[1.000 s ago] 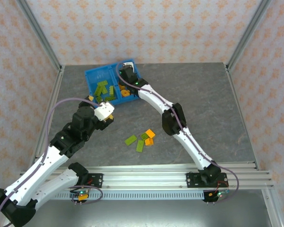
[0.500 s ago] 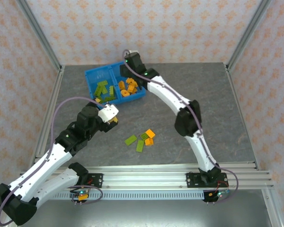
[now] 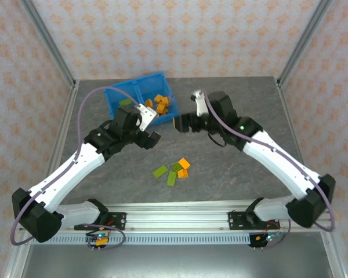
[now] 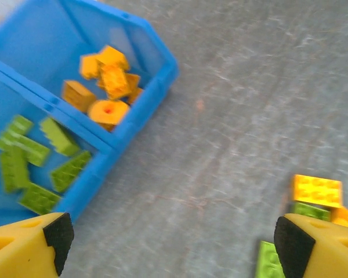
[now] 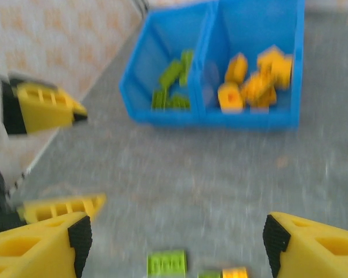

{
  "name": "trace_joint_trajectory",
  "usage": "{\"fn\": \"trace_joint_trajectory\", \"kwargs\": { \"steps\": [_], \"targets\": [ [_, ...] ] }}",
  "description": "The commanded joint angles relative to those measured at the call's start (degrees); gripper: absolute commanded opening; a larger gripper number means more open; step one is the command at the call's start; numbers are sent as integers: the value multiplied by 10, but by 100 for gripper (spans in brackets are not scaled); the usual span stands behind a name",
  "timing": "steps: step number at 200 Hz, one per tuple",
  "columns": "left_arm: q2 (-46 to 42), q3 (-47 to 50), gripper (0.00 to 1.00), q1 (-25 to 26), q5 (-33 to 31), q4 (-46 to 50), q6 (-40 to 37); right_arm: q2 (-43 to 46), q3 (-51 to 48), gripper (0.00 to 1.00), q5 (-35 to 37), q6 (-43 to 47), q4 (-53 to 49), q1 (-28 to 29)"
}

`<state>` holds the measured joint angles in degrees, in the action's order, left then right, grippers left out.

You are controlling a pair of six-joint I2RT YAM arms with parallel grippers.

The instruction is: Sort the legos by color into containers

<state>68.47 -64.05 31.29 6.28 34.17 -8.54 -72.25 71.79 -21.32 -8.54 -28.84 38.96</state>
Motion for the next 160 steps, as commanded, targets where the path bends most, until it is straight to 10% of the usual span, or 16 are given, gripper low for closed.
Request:
{"fn": "trace_joint_trajectory", "kwargs": {
  "steps": [1,61,160],
  "targets": [
    [17,23,90,36,46,70,122,90,-82,80,-52,-53,-57,-1],
    [127,92,81,91,18,53,167,113,-141,85,-249,-45,-131,-1],
    [258,106,69,105,83,-25,156,89,-150,86,-193,-59,-117,-1]
  ]
}}
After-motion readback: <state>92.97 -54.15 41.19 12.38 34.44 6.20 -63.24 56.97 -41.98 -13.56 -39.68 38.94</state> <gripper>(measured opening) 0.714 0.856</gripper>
